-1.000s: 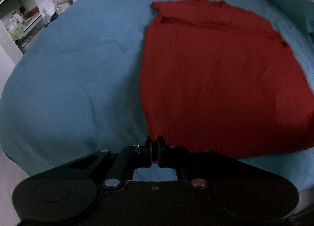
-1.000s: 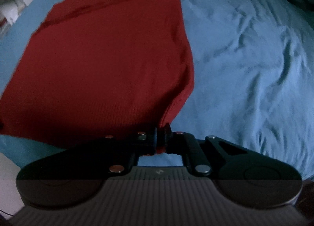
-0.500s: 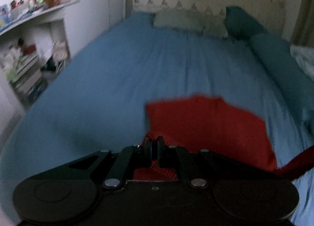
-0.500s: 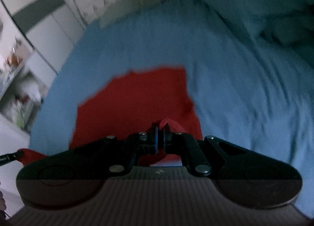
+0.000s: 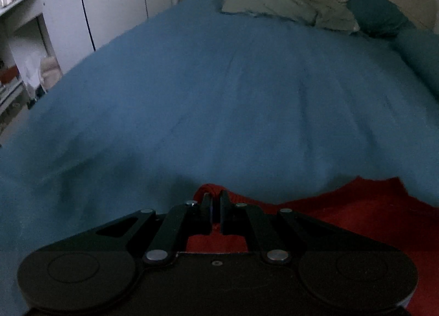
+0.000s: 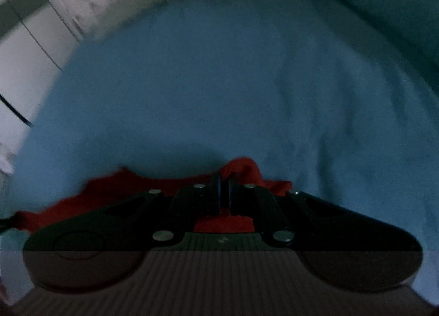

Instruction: Fold small clothes

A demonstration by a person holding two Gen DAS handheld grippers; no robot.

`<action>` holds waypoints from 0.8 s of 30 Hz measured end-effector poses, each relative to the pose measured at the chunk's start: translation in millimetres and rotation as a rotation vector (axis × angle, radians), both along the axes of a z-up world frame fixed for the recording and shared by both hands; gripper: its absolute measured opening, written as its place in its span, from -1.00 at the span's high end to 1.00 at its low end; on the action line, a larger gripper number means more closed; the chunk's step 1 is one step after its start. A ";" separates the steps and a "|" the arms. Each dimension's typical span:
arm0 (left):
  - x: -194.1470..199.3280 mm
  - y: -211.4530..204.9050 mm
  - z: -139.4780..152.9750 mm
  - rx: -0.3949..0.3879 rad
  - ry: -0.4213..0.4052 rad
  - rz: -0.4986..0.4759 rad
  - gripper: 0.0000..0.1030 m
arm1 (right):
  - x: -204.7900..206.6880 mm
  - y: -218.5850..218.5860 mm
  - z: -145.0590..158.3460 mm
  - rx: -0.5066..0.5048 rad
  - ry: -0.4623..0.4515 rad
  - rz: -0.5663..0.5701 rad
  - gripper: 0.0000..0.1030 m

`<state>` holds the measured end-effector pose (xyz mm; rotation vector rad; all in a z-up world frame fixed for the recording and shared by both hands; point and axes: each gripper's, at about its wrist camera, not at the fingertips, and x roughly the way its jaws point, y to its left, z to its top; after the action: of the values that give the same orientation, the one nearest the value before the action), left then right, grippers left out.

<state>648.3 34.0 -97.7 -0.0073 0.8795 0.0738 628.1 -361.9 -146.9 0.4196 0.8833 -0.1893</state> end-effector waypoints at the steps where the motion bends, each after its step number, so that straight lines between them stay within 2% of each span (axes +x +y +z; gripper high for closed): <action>1: 0.8 0.8 -2.2 -0.003 0.000 0.001 0.91 | 4.6 0.9 -3.9 -0.002 -0.009 -0.002 0.61; 4: 6.3 0.6 -5.8 0.001 0.006 -0.007 0.87 | 12.0 -0.7 -8.8 -0.011 -0.031 0.013 0.60; 5: 0.5 0.4 -3.3 0.003 0.004 -0.010 0.72 | 15.1 -2.8 -8.9 -0.017 -0.036 0.018 0.55; 6: -0.7 1.3 -0.9 0.002 -0.007 -0.015 0.29 | 16.3 -3.4 -7.9 -0.024 -0.043 0.021 0.45; 7: -5.4 -0.4 1.7 0.008 -0.019 -0.013 0.00 | 16.3 -4.2 -6.8 -0.037 -0.050 0.021 0.28; 8: -9.4 2.7 6.5 0.021 -0.043 -0.009 -0.47 | 14.0 -3.8 -2.3 -0.054 -0.055 0.008 -0.34; 9: -19.9 1.3 12.8 0.047 -0.078 -0.011 -0.68 | 4.9 -2.2 4.0 -0.078 -0.083 -0.008 -0.79; 11: -44.4 -5.9 24.2 0.107 -0.132 -0.055 -0.73 | -19.9 9.9 17.5 -0.109 -0.171 -0.004 -1.00; 14: -83.3 -26.7 21.2 0.117 -0.108 -0.165 -0.76 | -49.6 37.8 22.2 -0.095 -0.215 0.097 -1.00; 18: -119.8 -39.5 -17.4 0.062 0.023 -0.182 -0.77 | -76.2 74.2 -7.0 -0.089 -0.157 0.226 -1.00; 20: -132.8 -41.7 -35.9 0.061 0.077 -0.159 -0.77 | -81.5 79.2 -28.6 -0.109 -0.095 0.243 -1.00; 22: -145.9 -42.6 -43.0 0.075 0.067 -0.158 -0.78 | -88.7 73.9 -43.7 -0.149 -0.092 0.240 -1.00; 24: -149.5 -44.5 -42.9 0.086 0.068 -0.157 -0.79 | -94.4 64.1 -45.4 -0.203 -0.089 0.246 -1.00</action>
<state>498.8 -10.5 -140.6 0.1452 0.9412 -0.0352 533.7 -297.8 -192.3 0.1273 0.8113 -0.0332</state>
